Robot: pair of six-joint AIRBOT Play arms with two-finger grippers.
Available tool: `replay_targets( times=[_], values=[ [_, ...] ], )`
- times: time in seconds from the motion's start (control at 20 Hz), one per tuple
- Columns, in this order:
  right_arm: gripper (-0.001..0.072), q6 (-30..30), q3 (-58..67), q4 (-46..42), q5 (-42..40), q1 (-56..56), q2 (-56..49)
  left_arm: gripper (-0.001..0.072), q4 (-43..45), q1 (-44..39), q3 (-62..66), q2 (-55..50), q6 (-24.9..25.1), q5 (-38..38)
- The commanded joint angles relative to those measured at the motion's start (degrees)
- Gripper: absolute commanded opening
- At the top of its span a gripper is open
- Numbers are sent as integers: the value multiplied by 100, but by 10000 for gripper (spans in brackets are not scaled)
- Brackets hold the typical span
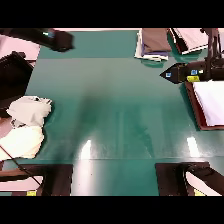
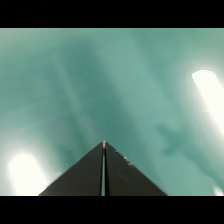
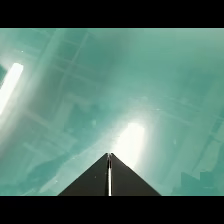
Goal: Fold the shirts.
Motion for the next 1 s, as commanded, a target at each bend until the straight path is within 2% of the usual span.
replay_targets(
  times=[0.0,0.25,0.3,0.35,0.4,0.65,0.8,0.85,0.95],
  values=[
    [18,-2,4,2,-4,2,-2,31,647,901,-479,734,15,-507],
    [18,-2,4,0,-7,2,-2,34,988,2118,-2695,1528,188,-573],
    [18,-2,4,0,-7,2,-2,168,1067,2269,-3145,1523,184,-518],
    [18,-2,4,0,-4,2,-2,550,1121,2402,-3665,1523,157,-326],
    [18,-2,4,2,-7,2,-2,641,1143,2505,-4172,1519,125,2],
    [18,-2,2,2,-37,4,-2,638,1283,2599,-5952,1513,120,1832],
    [18,0,2,2,-48,4,-4,637,1281,2599,-6190,1405,116,2057],
    [18,-2,2,2,-50,2,-4,617,1276,2599,-6179,1408,96,2026],
    [18,-2,4,2,-63,2,-2,46,1276,2599,-5991,1416,-7,1810]
  ],
)
